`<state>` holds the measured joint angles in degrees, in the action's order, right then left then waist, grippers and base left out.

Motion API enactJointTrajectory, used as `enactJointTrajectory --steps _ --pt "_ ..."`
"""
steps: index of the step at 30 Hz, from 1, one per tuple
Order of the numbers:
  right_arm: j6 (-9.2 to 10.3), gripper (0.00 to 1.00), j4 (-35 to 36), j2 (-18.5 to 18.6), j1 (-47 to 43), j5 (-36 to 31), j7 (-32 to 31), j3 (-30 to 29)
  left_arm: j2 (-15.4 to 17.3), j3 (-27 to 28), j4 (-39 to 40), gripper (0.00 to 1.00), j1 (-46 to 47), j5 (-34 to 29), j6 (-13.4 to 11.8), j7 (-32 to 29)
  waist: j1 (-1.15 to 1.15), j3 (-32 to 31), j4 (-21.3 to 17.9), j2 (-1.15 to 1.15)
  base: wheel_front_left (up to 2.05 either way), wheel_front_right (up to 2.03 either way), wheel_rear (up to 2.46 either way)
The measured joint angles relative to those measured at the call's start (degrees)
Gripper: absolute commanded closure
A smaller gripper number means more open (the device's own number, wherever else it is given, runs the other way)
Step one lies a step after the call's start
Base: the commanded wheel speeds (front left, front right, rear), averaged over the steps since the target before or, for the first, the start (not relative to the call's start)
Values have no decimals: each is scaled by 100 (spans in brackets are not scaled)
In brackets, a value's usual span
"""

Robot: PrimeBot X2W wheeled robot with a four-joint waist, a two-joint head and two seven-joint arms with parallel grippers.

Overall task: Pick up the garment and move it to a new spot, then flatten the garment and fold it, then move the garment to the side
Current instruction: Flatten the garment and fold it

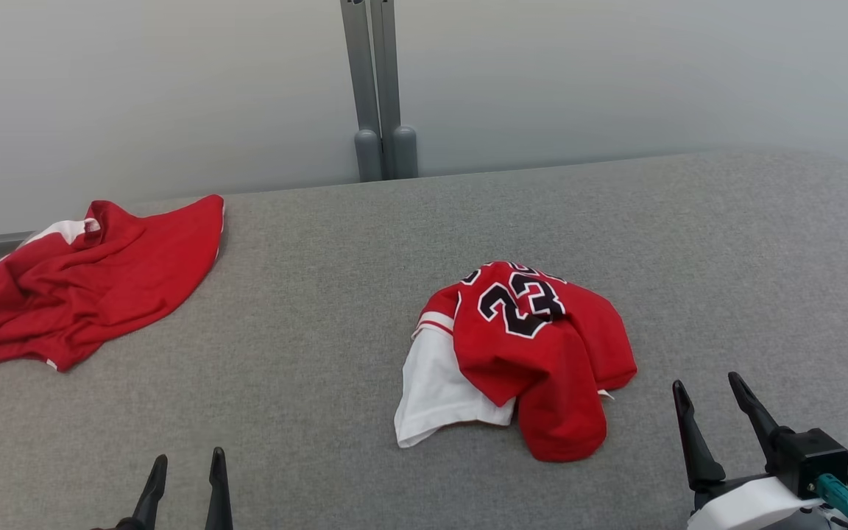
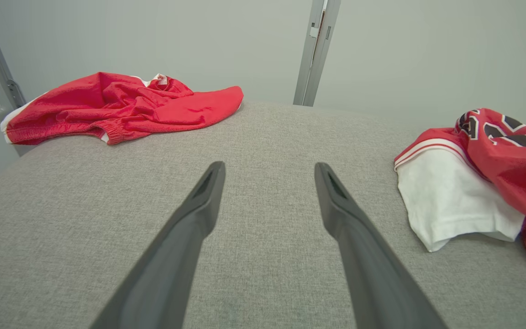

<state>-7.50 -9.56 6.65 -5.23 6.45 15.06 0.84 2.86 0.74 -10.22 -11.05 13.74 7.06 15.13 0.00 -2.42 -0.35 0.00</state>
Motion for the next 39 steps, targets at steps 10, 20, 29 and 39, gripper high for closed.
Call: enactJointTrajectory --steps 10,20,29,39 --pt "0 0 -38 -7 33 25 0 8 -1 -25 -90 0 52 -2 10 1 0 58 -79 0 0 0 0" --pt "0 0 -40 -5 137 42 0 77 4 -671 -193 0 427 130 26 1 0 133 -170 0 0 0 0" --pt "0 0 -36 16 355 81 0 186 -16 -2141 -1679 0 1695 932 33 -392 0 287 -524 0 0 0 0" --pt "0 0 -46 -23 491 132 0 135 -15 -2997 -3150 55 2662 1947 33 -571 0 701 -966 0 0 0 0"
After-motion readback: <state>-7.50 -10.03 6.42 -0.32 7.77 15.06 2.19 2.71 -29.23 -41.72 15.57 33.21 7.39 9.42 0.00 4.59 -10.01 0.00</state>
